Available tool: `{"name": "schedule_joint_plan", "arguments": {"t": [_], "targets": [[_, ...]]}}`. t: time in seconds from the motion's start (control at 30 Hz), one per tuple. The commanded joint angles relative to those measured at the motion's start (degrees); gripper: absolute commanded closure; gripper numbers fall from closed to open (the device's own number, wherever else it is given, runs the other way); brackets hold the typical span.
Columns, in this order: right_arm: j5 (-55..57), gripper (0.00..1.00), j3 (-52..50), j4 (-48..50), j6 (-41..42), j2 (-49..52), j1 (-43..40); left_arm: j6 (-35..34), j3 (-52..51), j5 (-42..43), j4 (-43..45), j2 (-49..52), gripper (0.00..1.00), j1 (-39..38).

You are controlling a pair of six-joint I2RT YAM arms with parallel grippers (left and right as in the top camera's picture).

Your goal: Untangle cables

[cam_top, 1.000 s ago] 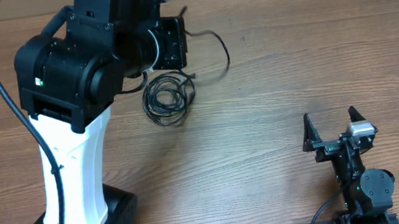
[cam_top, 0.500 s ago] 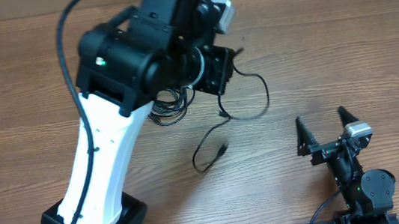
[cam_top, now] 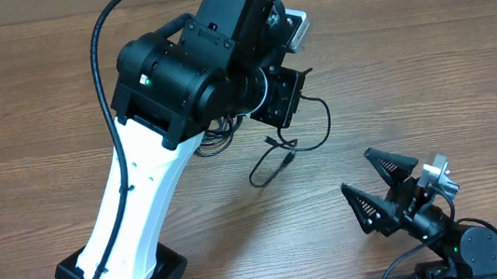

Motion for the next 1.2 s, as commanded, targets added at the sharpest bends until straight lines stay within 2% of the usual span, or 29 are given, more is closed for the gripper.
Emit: {"name": "schedule_joint_plan", "arguments": {"t": [0.0, 0.1, 0.2, 0.33, 0.43, 0.6, 0.73, 1.17], "targets": [[-3.2, 0.00, 6.9, -2.4, -2.1, -0.3, -1.6, 1.3, -0.2, -0.6, 0.1, -0.9, 0.96, -0.1], [-2.4, 0.00, 15.6, -13.6, -9.9, 1.8, -4.2, 1.4, -0.2, -0.5, 0.1, -0.9, 0.96, -0.1], [0.1, 0.00, 25.4, -29.1, -19.3, 7.0, -7.1, 1.4, -0.2, 0.5, 0.1, -0.9, 0.96, -0.1], [2.4, 0.00, 35.2, -43.1, -28.2, 16.6, -9.0, 1.5, -0.2, 2.0, 0.1, -0.9, 0.96, -0.1], [2.4, 0.00, 41.3, -49.1, -30.7, 25.6, -9.0, 1.5, -0.2, 3.1, 0.1, -0.9, 0.96, -0.1], [0.8, 0.00, 45.7, -53.9, -30.6, 36.0, -9.0, 1.5, -0.2, 3.3, 0.1, -0.9, 0.96, -0.1], [-3.7, 0.00, 45.7, -56.2, -26.7, 41.5, -9.0, 1.5, -0.2, 3.3, 0.1, -0.9, 0.96, -0.1], [-5.4, 0.00, 45.7, -59.3, -25.1, 53.8, -8.9, 1.3, -0.2, 3.3, 0.1, -0.9, 0.96, -0.1]]}}
